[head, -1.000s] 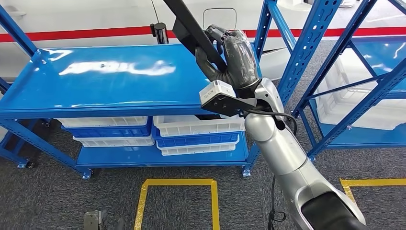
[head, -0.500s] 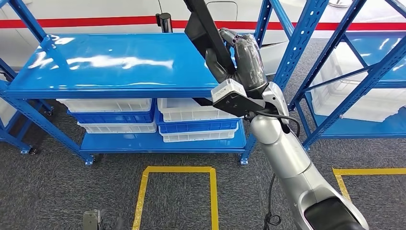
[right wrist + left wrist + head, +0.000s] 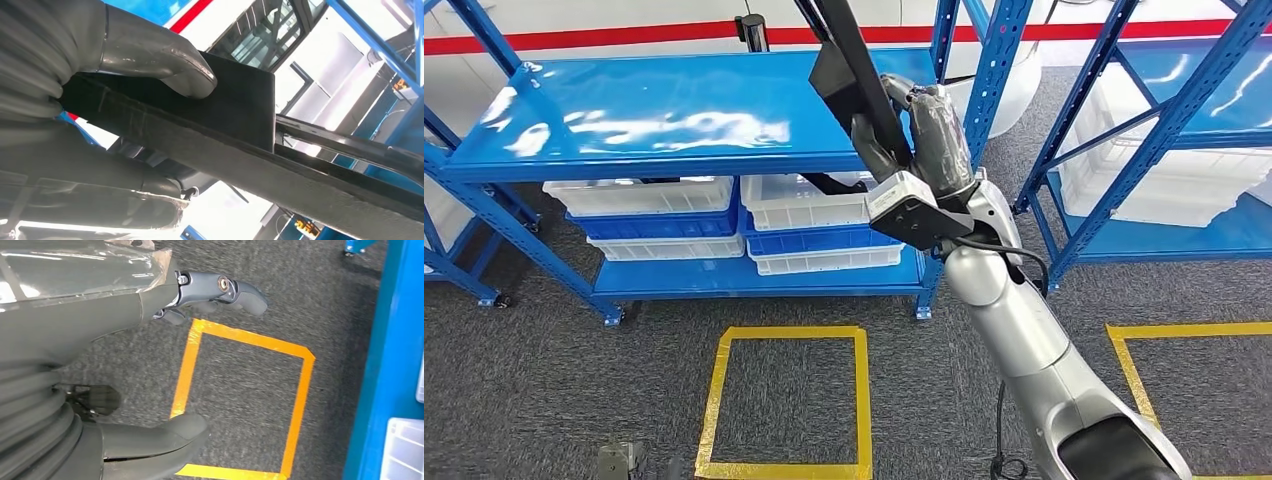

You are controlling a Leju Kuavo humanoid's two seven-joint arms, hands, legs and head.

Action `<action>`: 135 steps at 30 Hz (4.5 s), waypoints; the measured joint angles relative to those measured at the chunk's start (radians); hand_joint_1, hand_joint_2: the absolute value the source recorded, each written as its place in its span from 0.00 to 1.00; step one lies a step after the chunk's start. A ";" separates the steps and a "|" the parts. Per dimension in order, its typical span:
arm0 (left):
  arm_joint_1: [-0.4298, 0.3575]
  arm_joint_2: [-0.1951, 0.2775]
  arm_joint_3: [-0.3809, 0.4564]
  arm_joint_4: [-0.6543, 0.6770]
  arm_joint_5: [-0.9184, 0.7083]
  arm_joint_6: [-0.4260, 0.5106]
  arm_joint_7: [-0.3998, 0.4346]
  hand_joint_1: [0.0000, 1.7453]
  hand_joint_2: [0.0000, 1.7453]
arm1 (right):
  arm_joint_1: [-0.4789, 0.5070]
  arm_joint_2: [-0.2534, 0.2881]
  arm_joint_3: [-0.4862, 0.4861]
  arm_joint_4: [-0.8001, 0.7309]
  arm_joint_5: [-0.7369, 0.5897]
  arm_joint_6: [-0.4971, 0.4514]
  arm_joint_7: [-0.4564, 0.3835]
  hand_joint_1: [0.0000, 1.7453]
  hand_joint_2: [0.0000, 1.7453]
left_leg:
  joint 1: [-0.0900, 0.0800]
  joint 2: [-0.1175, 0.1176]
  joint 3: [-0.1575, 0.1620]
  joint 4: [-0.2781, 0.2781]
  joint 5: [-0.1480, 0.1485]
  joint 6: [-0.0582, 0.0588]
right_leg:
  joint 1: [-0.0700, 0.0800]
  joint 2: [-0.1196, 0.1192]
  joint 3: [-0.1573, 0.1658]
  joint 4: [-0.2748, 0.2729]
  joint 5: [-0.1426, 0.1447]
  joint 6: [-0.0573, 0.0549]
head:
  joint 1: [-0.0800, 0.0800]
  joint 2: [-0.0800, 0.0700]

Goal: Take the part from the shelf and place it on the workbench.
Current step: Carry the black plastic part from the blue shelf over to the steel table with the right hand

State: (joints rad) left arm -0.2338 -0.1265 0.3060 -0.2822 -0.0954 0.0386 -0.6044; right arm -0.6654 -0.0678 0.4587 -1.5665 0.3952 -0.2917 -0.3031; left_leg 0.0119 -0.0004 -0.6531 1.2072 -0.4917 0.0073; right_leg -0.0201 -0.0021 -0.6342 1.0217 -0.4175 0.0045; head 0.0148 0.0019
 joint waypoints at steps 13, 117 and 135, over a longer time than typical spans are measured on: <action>-0.010 0.000 0.003 -0.004 0.004 0.003 0.010 0.00 1.00 | -0.002 0.015 -0.004 0.024 0.000 -0.003 0.002 1.00 1.00 | -0.012 0.008 0.019 -0.215 0.098 0.052 | 0.002 -0.001 -0.090 0.296 -0.131 0.037 | 0.006 0.000; 0.018 0.029 -0.015 -0.002 0.054 -0.023 -0.032 0.00 1.00 | 0.023 0.011 -0.027 0.060 -0.037 -0.018 -0.014 1.00 1.00 | -0.012 0.001 0.018 -0.194 0.082 0.023 | 0.020 -0.003 0.059 -0.010 -0.048 0.015 | 0.017 0.000; 0.011 0.036 -0.014 -0.001 0.074 -0.019 -0.037 0.00 1.00 | 0.005 0.027 -0.025 0.125 -0.006 -0.021 -0.031 1.00 1.00 | 0.024 -0.003 0.030 -0.279 0.149 0.017 | -0.016 0.002 -0.052 0.218 -0.147 0.044 | 0.017 0.000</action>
State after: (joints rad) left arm -0.2224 -0.0909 0.2920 -0.2830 -0.0211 0.0195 -0.6416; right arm -0.6605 -0.0409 0.4341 -1.4412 0.3891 -0.3128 -0.3340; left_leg 0.0360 -0.0031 -0.6228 0.9282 -0.3427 0.0243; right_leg -0.0358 0.0000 -0.6862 1.2395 -0.5643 0.0489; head 0.0320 0.0019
